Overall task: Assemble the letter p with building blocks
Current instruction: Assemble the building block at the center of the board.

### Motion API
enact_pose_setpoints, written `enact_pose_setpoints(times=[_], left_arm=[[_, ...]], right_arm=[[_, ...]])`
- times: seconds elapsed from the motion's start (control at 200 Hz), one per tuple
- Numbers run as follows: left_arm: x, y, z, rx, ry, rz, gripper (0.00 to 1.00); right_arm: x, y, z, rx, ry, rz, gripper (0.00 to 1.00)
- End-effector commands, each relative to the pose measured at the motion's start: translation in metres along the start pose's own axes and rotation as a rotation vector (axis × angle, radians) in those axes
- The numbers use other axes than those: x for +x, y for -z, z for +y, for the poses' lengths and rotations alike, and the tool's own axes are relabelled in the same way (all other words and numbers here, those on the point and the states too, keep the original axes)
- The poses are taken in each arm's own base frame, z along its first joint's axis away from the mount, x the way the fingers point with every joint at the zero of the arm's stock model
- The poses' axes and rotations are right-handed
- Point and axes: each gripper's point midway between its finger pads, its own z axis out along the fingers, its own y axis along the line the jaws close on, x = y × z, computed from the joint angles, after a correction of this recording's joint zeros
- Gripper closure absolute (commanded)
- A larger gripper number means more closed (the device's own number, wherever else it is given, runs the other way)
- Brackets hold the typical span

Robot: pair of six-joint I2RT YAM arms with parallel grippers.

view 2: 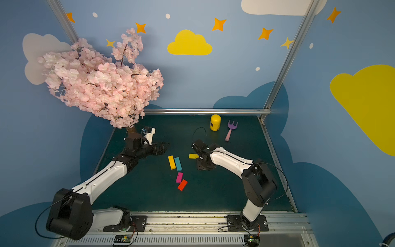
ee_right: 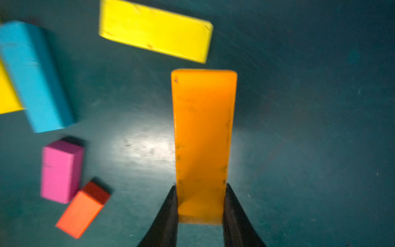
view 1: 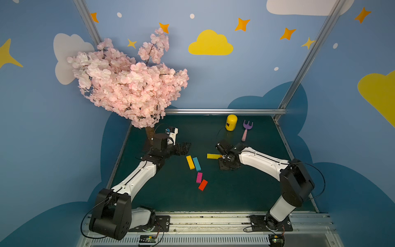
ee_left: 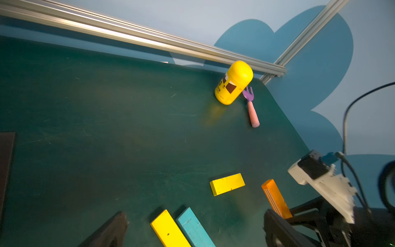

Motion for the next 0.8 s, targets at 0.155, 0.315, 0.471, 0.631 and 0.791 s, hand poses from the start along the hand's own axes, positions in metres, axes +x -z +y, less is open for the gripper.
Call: enact_pose_setpoints(times=[0.155,0.315,0.471,0.631,0.791], left_arm=[[-0.005,-0.006,-0.016,0.051,-0.066,0.016,0.00],[-0.003,-0.008,-0.017,0.047,-0.068,0.025,0.00],[-0.001,-0.010,-0.016,0.043,-0.065,0.034,0.00],[-0.002,-0.010,-0.018,0.042,-0.067,0.036,0.00],[-0.002,-0.009,-0.018,0.038,-0.066,0.038,0.00]], right_arm=[[0.000,-0.019,-0.003,-0.079,-0.075,0.027,0.81],[0.000,-0.034,-0.008,-0.087,-0.087,0.054,0.81],[-0.004,-0.044,-0.008,-0.097,-0.093,0.058,0.81],[-0.008,-0.053,-0.004,-0.101,-0.078,0.072,0.81],[-0.010,-0.060,-0.002,-0.100,-0.073,0.080,0.81]])
